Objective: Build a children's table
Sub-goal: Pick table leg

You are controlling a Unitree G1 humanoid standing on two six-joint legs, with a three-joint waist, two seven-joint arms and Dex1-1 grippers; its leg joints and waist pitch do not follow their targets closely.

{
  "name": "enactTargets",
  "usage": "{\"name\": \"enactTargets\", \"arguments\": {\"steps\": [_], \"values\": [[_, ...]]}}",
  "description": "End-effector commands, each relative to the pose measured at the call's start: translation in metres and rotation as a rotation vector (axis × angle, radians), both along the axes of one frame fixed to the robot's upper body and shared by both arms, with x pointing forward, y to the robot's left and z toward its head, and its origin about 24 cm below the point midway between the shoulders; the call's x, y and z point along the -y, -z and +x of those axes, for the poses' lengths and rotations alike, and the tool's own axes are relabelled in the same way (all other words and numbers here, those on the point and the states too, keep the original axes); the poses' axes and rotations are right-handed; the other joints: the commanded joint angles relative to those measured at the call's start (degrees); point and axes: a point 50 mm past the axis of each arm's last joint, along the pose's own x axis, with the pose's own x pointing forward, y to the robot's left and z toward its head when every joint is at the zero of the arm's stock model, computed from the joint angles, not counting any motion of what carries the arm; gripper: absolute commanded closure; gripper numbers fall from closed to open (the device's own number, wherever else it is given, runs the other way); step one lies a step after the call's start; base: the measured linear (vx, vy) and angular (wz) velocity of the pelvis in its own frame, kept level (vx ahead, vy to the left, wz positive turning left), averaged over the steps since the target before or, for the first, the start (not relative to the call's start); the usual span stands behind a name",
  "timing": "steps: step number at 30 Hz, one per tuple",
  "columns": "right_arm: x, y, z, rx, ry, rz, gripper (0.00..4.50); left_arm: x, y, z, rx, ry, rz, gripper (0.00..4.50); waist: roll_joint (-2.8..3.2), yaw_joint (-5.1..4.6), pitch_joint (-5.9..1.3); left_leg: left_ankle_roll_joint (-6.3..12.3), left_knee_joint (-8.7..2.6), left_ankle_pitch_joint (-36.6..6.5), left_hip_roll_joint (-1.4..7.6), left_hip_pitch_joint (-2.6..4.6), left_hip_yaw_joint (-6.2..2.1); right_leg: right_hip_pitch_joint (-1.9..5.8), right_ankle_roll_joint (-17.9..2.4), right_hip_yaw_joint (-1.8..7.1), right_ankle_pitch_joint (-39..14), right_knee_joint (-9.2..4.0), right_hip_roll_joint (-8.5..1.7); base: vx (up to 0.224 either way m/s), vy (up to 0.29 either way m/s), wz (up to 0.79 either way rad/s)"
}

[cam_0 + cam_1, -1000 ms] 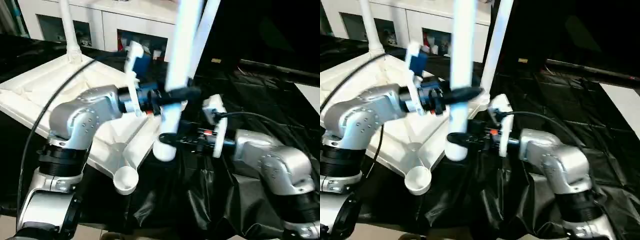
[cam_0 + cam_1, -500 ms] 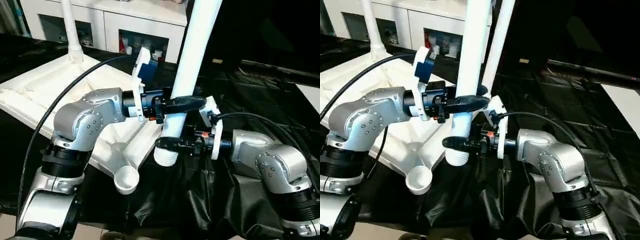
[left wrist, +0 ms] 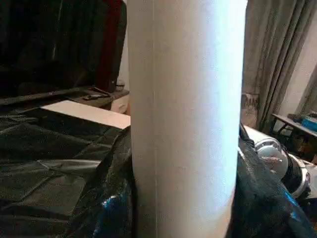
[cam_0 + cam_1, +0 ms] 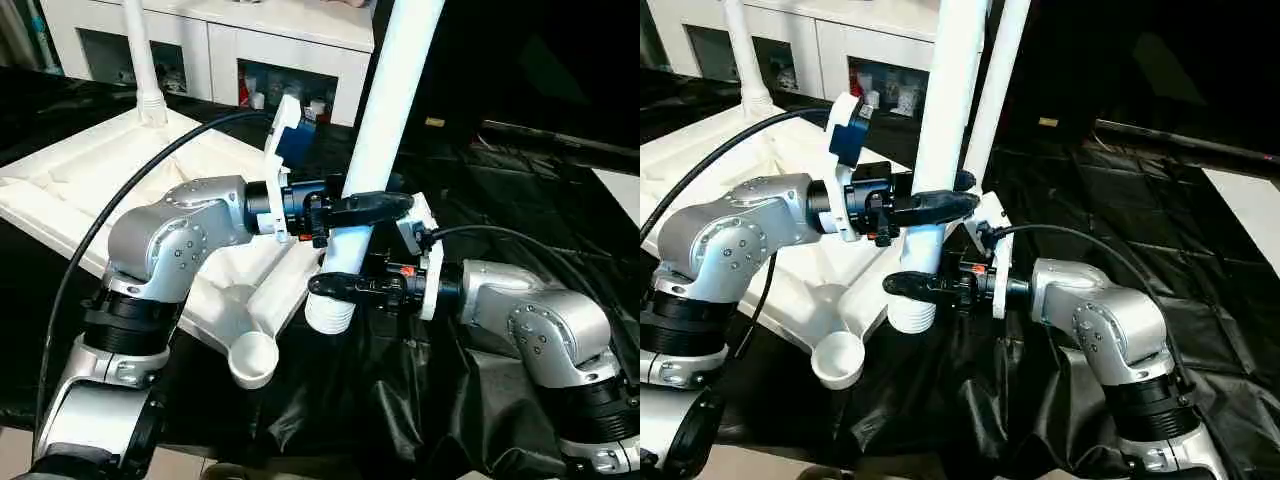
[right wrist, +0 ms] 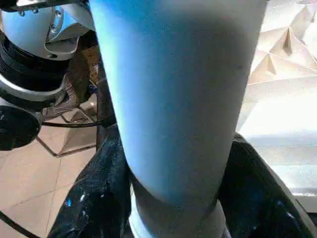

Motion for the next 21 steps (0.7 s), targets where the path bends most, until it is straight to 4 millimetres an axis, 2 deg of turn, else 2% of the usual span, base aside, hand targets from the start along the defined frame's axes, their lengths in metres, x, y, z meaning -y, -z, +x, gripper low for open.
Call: {"name": "enactTargets", "arguments": {"steps": [1, 6, 9, 10, 14, 18, 20, 21], "values": [[0.004, 0.000, 0.002, -0.013, 0.027, 0.030, 2.54, 0.001, -0.004, 0.002, -0.026, -0.027, -0.033, 2.08, 1.31, -0.24, -4.00, -3.74, -4.18, -7.5, 3.12, 0.88, -1.01, 2.70, -8.3, 3.26, -8.1, -3.92, -5.40, 0.000, 0.000, 0.00], [0.004, -0.003, 0.005, -0.013, 0.082, 0.098, 2.57, -0.002, -0.013, 0.004, 0.023, -0.096, -0.201, 1.87, 1.20, -0.12, -4.01, -3.35, -4.14, -7.3, 3.19, 0.81, -1.08, 2.79, -9.0, 3.27, -7.6, -4.17, -5.62, 0.000, 0.000, 0.00], [0.003, -0.008, 0.007, -0.020, 0.121, 0.187, 2.60, -0.012, -0.021, 0.007, -0.048, -0.162, -0.561, 1.81, 1.12, -0.02, -4.06, -3.34, -3.99, -7.5, 3.25, 0.60, -1.03, 2.98, -10.7, 3.27, -5.5, -3.94, -5.77, 0.000, 0.000, 0.00], [0.002, -0.008, 0.007, -0.022, 0.126, 0.200, 2.60, -0.013, -0.020, 0.007, -0.060, -0.160, -0.587, 1.81, 0.99, -0.01, -4.06, -3.20, -4.02, -7.8, 3.13, 0.56, -1.04, 3.02, -10.9, 3.24, -5.7, -4.03, -5.69, 0.000, 0.000, 0.00], [0.003, -0.010, 0.009, -0.022, 0.176, 0.249, 2.61, -0.018, -0.011, 0.001, -0.139, -0.134, -0.699, 1.81, 1.19, -0.11, -3.91, -3.19, -4.20, -9.0, 3.07, 0.73, -1.04, 2.76, -8.7, 3.22, -9.7, -4.41, -5.56, 0.000, 0.000, 0.00], [0.007, -0.008, 0.013, 0.009, 0.280, 0.233, 2.61, -0.025, -0.004, -0.002, -0.109, -0.153, -0.587, 1.81, 1.42, -0.28, -3.90, -3.84, -4.52, -9.7, 3.19, 1.01, -1.20, 2.37, -6.4, 3.20, -11.6, -4.61, -5.30, 0.000, 0.000, 0.00], [0.010, -0.006, 0.015, 0.029, 0.341, 0.214, 2.61, -0.029, 0.002, -0.003, -0.064, -0.173, -0.455, 1.81, 1.59, -0.33, -3.85, -4.16, -4.70, -10.2, 3.18, 1.13, -1.25, 2.25, -5.4, 3.24, -12.5, -4.74, -5.28, 0.000, 0.000, 0.00], [0.014, -0.002, 0.018, 0.063, 0.410, 0.158, 2.61, -0.037, 0.013, -0.002, 0.012, -0.209, -0.238, 1.81, 1.71, -0.30, -3.74, -4.36, -5.01, -10.4, 3.28, 1.21, -1.48, 2.12, -4.0, 3.24, -13.1, -4.92, -5.19, 0.000, 0.000, 0.00]]}}
